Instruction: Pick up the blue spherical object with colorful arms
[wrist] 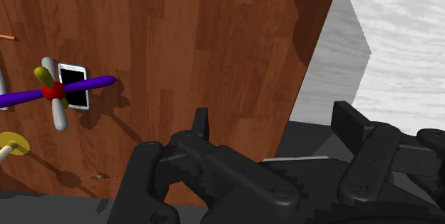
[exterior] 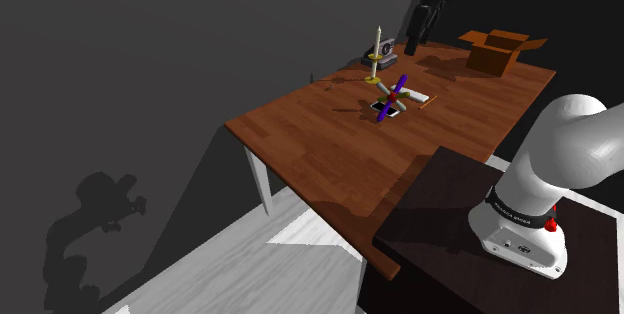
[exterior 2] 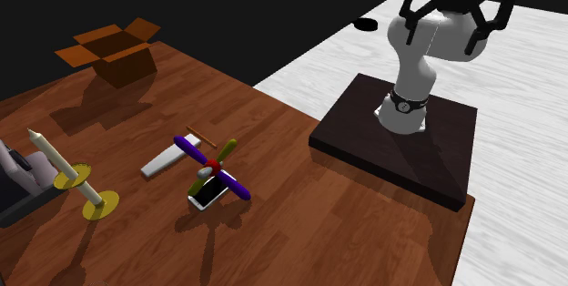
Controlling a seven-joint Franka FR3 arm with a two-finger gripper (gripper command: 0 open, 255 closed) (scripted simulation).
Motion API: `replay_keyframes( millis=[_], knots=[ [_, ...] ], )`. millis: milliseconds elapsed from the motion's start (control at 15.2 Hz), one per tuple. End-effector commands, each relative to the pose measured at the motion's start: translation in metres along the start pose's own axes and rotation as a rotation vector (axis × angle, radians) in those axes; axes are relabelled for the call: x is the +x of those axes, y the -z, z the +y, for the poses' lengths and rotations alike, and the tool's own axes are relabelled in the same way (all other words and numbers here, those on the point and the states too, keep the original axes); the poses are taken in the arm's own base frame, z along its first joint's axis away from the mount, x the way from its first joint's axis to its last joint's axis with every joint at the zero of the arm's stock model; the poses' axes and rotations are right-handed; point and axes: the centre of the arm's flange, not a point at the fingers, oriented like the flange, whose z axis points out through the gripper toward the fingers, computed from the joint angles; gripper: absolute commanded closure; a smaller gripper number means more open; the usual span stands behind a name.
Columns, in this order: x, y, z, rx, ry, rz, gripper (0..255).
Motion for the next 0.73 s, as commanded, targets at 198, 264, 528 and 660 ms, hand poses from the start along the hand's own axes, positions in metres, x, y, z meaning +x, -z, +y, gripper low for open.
replay_keyframes(
  millis=[198, 264, 528, 660],
  knots=[
    [0.003, -0.028, 0.025, -0.018, 0.046, -0.016, 0],
    [0.004, -0.037, 0.034, -0.024, 0.062, -0.022, 0],
    [0.01, -0.073, 0.068, -0.048, 0.123, -0.044, 0],
    [0.013, -0.091, 0.086, -0.06, 0.154, -0.055, 0]
  ],
)
